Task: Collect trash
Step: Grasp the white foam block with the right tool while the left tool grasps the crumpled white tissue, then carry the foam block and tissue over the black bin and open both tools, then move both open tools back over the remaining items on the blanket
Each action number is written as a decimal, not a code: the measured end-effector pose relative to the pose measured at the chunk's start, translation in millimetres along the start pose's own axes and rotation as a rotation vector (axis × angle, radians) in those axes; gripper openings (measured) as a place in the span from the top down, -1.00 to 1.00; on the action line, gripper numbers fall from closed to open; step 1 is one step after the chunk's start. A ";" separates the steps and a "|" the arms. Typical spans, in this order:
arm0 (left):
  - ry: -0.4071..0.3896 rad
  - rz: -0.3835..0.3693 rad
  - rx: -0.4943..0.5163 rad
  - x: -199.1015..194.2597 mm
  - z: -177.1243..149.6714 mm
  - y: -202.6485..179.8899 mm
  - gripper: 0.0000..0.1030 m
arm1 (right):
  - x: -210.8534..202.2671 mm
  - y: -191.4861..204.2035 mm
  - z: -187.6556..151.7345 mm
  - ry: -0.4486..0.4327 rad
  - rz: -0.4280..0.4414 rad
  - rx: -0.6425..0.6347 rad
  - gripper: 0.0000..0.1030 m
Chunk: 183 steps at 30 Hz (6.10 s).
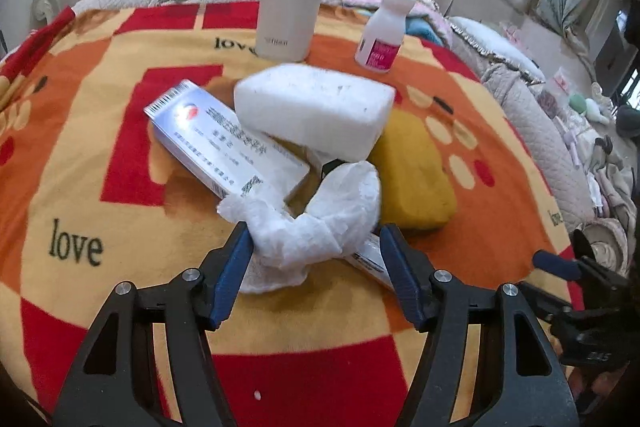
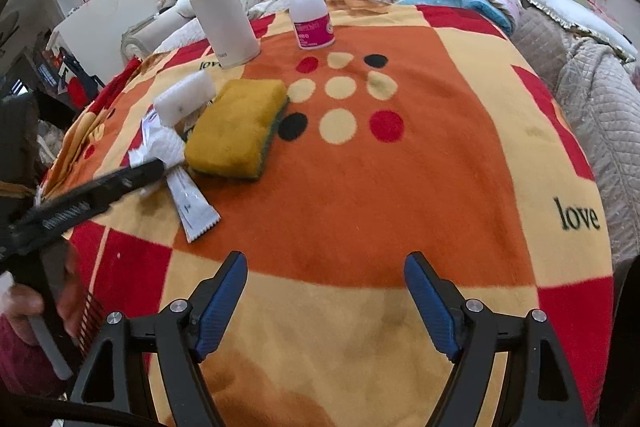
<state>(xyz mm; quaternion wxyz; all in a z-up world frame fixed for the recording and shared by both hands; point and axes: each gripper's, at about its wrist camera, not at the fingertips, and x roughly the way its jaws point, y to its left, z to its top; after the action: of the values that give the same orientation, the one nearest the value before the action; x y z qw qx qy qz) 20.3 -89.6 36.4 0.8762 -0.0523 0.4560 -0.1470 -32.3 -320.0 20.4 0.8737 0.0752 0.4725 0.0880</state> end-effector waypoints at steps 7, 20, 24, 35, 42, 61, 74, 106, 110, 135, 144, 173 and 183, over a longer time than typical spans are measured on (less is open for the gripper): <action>-0.001 -0.011 -0.100 -24.8 -3.6 21.3 0.29 | 8.5 22.2 21.4 -0.008 0.050 -0.037 -0.54; 0.019 0.115 -0.191 -53.0 -29.4 69.0 0.29 | 59.7 135.7 111.8 -0.001 0.068 -0.358 -0.69; 0.013 0.122 -0.196 -56.2 -35.7 74.7 0.29 | 86.1 152.4 125.4 0.048 0.001 -0.453 -0.74; 0.002 0.100 -0.213 -58.3 -37.7 73.0 0.29 | 82.5 148.8 110.5 0.014 0.015 -0.430 -0.08; -0.026 0.063 -0.207 -75.4 -41.6 58.6 0.29 | 15.1 140.0 76.3 -0.072 0.067 -0.390 -0.08; -0.031 0.034 -0.149 -110.3 -69.8 -1.4 0.29 | -47.1 61.7 -12.7 -0.093 0.079 -0.194 -0.08; -0.031 0.039 -0.134 -122.9 -80.5 -18.5 0.29 | -59.9 42.1 -28.3 -0.110 0.101 -0.155 -0.08; 0.077 -0.084 0.119 -54.9 -63.1 -170.8 0.29 | -113.3 -119.3 -65.3 -0.170 -0.055 0.121 -0.08; 0.095 -0.124 0.167 -44.1 -62.4 -203.0 0.29 | -122.1 -152.0 -76.3 -0.171 -0.101 0.178 -0.08; 0.286 -0.497 0.222 41.9 -58.0 -378.6 -0.14 | -146.6 -299.6 -129.1 -0.161 -0.274 0.513 -0.51; 0.265 -0.448 0.231 37.9 -57.5 -366.2 -0.19 | -143.0 -298.2 -132.3 -0.143 -0.268 0.517 -0.52; 0.105 -0.053 0.152 -9.1 -56.6 -217.0 -0.19 | -96.5 -158.2 -82.6 -0.086 -0.151 0.270 -0.55; 0.081 0.026 0.065 -29.7 -50.8 -136.4 -0.19 | -64.3 -76.7 -60.9 -0.041 -0.043 0.124 -0.55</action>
<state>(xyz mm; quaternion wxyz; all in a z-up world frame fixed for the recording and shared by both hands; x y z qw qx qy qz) -65.7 -208.2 61.1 0.8601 -0.0118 0.4867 -0.1522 -111.6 -406.2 23.2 0.8786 0.1208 0.4605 0.0382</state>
